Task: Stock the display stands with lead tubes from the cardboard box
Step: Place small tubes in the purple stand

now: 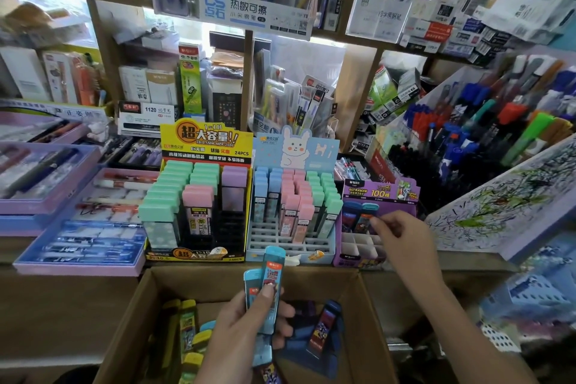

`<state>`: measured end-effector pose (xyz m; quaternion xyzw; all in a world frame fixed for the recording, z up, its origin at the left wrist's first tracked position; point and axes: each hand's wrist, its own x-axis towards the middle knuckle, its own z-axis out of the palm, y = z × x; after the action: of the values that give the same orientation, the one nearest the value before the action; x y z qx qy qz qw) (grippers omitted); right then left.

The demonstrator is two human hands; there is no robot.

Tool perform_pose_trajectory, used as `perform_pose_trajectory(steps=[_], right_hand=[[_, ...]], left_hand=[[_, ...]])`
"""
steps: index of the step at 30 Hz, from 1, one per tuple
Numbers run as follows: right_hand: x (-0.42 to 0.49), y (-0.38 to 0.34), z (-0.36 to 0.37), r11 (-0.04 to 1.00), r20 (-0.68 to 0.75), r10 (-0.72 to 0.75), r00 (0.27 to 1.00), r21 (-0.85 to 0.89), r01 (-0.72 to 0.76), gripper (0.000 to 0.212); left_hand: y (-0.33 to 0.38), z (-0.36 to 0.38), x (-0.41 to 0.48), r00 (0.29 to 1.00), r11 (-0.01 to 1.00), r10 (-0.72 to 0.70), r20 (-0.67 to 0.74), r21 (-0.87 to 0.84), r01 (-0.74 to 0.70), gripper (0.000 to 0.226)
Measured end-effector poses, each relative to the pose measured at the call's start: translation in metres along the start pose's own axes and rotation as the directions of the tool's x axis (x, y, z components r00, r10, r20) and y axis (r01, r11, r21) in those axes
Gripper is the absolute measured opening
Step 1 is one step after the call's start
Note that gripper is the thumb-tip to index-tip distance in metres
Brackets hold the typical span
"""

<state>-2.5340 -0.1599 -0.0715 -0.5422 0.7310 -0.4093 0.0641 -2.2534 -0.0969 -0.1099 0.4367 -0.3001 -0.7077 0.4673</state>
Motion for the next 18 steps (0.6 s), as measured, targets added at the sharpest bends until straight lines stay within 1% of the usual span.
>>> perform_pose_trajectory(steps=[3, 4, 5, 7, 9, 10, 12, 15, 17, 18], right_hand=[[-0.014, -0.015, -0.008, 0.996, -0.018, -0.027, 0.999, 0.085, 0.028, 0.018], [-0.021, -0.022, -0.009, 0.991, -0.002, -0.033, 0.999, 0.130, 0.033, 0.017], [-0.028, -0.030, -0.009, 0.985, 0.040, -0.038, 0.998, 0.171, 0.031, 0.015], [-0.045, -0.045, -0.003, 0.976, 0.197, -0.040, 0.980, 0.219, -0.004, 0.014], [-0.062, -0.056, 0.008, 0.965, 0.389, -0.039, 0.920, 0.253, -0.066, 0.019], [-0.069, -0.061, 0.014, 0.954, 0.472, -0.036, 0.881, 0.279, -0.110, 0.019], [-0.081, -0.068, 0.024, 0.910, 0.582, -0.038, 0.813, 0.357, -0.213, 0.015], [-0.089, -0.074, 0.034, 0.835, 0.655, -0.040, 0.755, 0.437, -0.335, 0.015], [-0.090, -0.076, 0.037, 0.801, 0.669, -0.043, 0.742, 0.466, -0.375, 0.011], [-0.090, -0.076, 0.037, 0.798, 0.664, -0.043, 0.747, 0.472, -0.374, 0.010]], left_hand=[[0.000, 0.002, -0.001, 1.000, 1.000, 0.012, -0.004, 0.020, -0.012, 0.044], [0.001, 0.002, -0.001, 1.000, 1.000, 0.015, 0.000, 0.023, -0.015, 0.045], [0.001, 0.002, -0.001, 1.000, 0.999, 0.019, 0.005, 0.027, -0.019, 0.045], [0.001, 0.002, -0.002, 1.000, 0.999, 0.016, 0.014, 0.038, -0.016, 0.045], [0.001, 0.002, -0.002, 1.000, 0.999, 0.008, 0.019, 0.047, -0.009, 0.044], [0.001, 0.001, -0.002, 1.000, 0.999, 0.008, 0.020, 0.052, -0.009, 0.043], [0.001, 0.001, -0.003, 1.000, 0.998, 0.010, 0.025, 0.060, -0.012, 0.040], [0.002, -0.001, -0.004, 0.999, 0.997, 0.023, 0.037, 0.070, -0.025, 0.033], [0.002, -0.001, -0.004, 0.999, 0.997, 0.027, 0.040, 0.071, -0.030, 0.033], [0.002, -0.001, -0.004, 0.999, 0.997, 0.028, 0.037, 0.070, -0.030, 0.033]])
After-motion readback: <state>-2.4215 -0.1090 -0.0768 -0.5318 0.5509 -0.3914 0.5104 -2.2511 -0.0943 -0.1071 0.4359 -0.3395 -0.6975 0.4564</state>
